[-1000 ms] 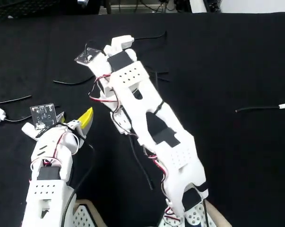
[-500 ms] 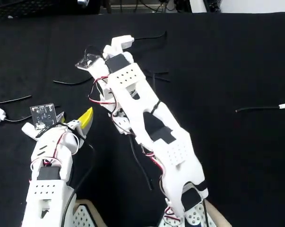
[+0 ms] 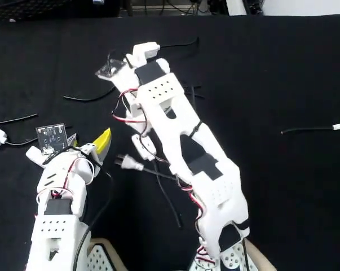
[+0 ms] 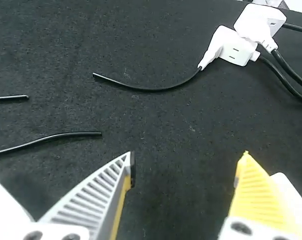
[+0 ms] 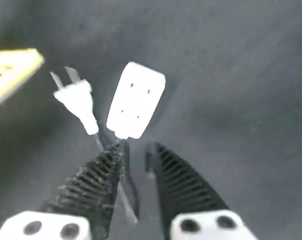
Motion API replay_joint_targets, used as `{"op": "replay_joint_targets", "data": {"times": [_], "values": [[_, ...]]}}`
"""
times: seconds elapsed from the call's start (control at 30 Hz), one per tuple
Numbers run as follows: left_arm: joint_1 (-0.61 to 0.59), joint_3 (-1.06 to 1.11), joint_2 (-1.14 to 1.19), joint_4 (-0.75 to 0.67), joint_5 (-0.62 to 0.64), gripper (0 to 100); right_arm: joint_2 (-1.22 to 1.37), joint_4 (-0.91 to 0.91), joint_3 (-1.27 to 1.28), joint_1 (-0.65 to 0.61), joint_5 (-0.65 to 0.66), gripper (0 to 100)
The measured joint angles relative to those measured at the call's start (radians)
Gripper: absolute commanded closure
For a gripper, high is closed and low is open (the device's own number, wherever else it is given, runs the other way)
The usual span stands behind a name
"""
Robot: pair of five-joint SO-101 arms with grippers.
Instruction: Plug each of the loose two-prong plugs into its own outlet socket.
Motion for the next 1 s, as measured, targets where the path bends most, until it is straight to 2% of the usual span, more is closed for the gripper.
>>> {"op": "replay_joint_targets", "data": {"times": [0.17, 0.5, 0.7, 1.0], "values": [[0.000, 0.000, 0.000, 0.000, 0.000, 67, -0.002, 0.000, 0.106, -0.009, 0.005, 86.4], [-0.009, 0.000, 0.000, 0.000, 0.000, 67, 0.015, -0.058, 0.176, -0.138, 0.008, 86.1], [-0.170, 0.000, 0.000, 0.000, 0.000, 67, 0.052, -0.086, 0.176, -0.164, 0.008, 86.2], [-0.516, 0.000, 0.000, 0.135, -0.014, 67, 0.084, -0.120, 0.176, -0.167, -0.046, 86.2]]}}
